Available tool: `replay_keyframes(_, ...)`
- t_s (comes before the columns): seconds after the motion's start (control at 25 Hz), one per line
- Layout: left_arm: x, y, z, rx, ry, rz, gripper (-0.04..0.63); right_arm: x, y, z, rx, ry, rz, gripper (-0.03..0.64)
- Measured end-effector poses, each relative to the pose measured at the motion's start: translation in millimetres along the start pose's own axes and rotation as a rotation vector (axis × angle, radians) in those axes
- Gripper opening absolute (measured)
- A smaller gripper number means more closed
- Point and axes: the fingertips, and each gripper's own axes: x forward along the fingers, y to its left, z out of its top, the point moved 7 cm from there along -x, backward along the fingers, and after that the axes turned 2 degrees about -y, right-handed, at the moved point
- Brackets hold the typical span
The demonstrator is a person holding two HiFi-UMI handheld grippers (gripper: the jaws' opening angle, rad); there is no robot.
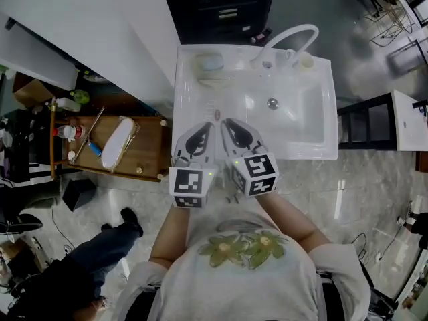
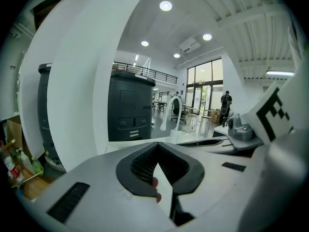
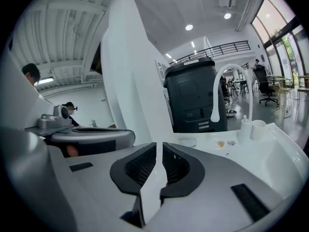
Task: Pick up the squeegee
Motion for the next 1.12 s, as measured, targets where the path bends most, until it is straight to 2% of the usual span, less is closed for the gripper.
replay_keyframes(0.28, 26.1, 27.7, -4.1, 0.002, 0.037, -0.040, 0.008, 39.8, -12.1, -8.7, 0.009, 0.073, -0.052, 0.025)
replay_keyframes(0.64, 47.9, 42.6, -14.8, 0.014, 0.076, -0.102, 0.008, 73.3, -24.9, -23.1, 0.013, 0.144, -0.098, 0.028)
replay_keyframes(0.88, 54.4, 51.4, -24.6, 0.007, 0.096, -0.114, 0.008, 89.6, -30.9, -38.2, 0.022, 0.208, -0.111, 0.071)
replay_keyframes(1.12, 57.1, 59.4, -36.4, -0.006, 0.122, -0.120, 0.008, 105.9, -38.8, -47.4, 0.045, 0.236, -0.137, 0.080)
